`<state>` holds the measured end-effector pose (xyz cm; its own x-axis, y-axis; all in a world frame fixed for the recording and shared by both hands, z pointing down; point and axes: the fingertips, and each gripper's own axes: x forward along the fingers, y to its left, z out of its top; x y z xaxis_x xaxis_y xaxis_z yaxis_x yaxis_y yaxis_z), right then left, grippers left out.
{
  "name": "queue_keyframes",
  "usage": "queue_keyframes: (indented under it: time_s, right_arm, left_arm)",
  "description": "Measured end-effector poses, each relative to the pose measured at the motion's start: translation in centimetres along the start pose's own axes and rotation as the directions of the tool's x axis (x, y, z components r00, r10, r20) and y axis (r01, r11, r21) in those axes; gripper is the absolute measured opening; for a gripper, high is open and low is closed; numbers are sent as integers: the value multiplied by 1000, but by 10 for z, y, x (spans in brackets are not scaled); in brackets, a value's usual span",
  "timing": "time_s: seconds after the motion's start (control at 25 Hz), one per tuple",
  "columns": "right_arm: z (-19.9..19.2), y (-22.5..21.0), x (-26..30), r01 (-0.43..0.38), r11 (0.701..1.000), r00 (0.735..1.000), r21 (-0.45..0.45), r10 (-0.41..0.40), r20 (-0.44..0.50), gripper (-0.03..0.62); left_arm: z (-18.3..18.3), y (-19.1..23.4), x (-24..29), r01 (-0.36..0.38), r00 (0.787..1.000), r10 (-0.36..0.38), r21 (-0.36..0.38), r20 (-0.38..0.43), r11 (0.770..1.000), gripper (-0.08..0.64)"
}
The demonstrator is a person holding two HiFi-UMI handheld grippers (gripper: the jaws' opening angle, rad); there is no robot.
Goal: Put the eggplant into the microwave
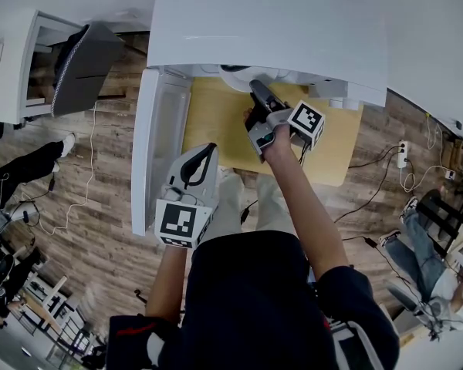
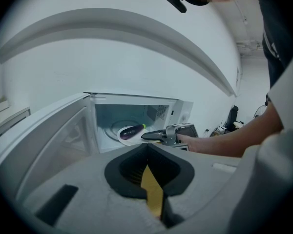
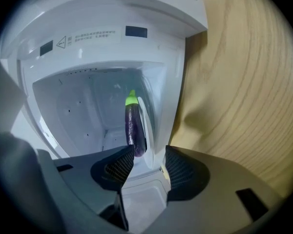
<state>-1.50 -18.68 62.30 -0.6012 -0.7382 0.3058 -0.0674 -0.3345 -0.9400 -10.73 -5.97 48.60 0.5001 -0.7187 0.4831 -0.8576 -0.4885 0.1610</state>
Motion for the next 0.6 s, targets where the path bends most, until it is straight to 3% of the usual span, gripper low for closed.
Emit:
queue_keyframes:
  time_s: [0.6]
  right_arm:
    - [-6, -9, -3, 34, 999, 999, 7, -34, -21, 84]
  left_arm:
    - [-6, 2, 5, -9, 1000, 9, 8, -11, 1000, 14]
